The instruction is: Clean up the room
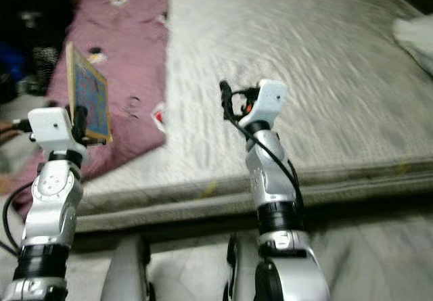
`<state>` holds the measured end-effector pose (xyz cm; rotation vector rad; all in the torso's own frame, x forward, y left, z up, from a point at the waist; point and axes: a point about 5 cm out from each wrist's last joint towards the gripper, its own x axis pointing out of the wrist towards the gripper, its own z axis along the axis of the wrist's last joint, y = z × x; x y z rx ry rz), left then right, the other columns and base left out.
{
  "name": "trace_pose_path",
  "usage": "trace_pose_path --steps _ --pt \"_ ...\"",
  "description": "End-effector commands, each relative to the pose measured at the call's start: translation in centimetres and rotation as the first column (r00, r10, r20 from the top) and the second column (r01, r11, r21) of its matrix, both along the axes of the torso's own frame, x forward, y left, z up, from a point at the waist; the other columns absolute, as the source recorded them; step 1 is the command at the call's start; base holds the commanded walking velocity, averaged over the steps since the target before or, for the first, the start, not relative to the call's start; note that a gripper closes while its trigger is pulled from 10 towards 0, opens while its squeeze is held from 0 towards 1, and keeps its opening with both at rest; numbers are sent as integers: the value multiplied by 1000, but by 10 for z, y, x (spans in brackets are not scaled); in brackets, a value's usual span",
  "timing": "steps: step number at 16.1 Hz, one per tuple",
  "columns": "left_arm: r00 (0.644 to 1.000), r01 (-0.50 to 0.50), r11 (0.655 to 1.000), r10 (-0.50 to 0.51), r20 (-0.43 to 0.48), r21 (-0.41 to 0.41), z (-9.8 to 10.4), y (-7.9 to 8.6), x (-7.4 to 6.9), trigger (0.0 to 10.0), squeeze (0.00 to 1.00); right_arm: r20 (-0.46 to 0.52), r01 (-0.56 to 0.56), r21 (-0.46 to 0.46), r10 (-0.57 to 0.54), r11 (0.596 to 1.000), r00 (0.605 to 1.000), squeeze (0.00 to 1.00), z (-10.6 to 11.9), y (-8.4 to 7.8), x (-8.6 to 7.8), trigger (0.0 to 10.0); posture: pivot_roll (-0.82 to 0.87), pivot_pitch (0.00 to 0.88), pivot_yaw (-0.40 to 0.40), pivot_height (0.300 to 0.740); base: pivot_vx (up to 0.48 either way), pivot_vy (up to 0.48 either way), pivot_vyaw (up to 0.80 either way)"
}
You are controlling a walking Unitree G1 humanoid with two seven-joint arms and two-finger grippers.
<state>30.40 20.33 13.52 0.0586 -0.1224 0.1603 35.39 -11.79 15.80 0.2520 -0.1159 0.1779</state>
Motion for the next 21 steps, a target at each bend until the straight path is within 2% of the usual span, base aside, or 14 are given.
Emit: trace_pose_path --steps 1,3,5,6,9,12,14,21 --pt "999 15 1000 -15 46 9 12 -2 3 10000 0 11 12 -4 -11 1000 1000 0 2 -2 0 10000 -59 0 11 717 0 0 0" --pt "997 60 998 -60 46 6 11 -6 2 10000 0 3 19 -15 -19 1000 1000 0 -1 -5 -1 10000 -60 0 9 740 0 0 0" --pt "997 60 996 -63 53 60 10 -10 2 10000 0 -6 27 -25 -27 999 1000 0 -4 -9 -3 10000 -60 0 9 740 0 0 0" --pt "998 58 996 -60 26 71 8 -12 2 10000 0 -7 28 -30 -29 999 1000 0 -4 -10 -3 10000 -60 0 9 740 0 0 0" --pt "997 81 994 -81 4 69 3 -14 -1 10000 0 -37 59 -90 -62 994 997 0 -15 -14 -7 10000 -53 0 10 740 0 0 0" --pt "999 50 995 -49 -17 89 -2 -16 -2 10000 0 -38 62 -115 -67 991 997 0 -24 -19 -14 10000 -53 0 11 740 0 0 0" --pt "998 63 995 -62 -10 77 -2 -19 -3 10000 0 -31 107 -162 -114 981 993 0 -26 -24 -14 10000 -52 0 13 740 0 0 0" --pt "998 48 998 -47 -36 47 -9 -18 -8 10000 0 -26 122 -147 -127 982 992 0 -23 -22 -14 10000 -55 0 16 740 0 0 0"
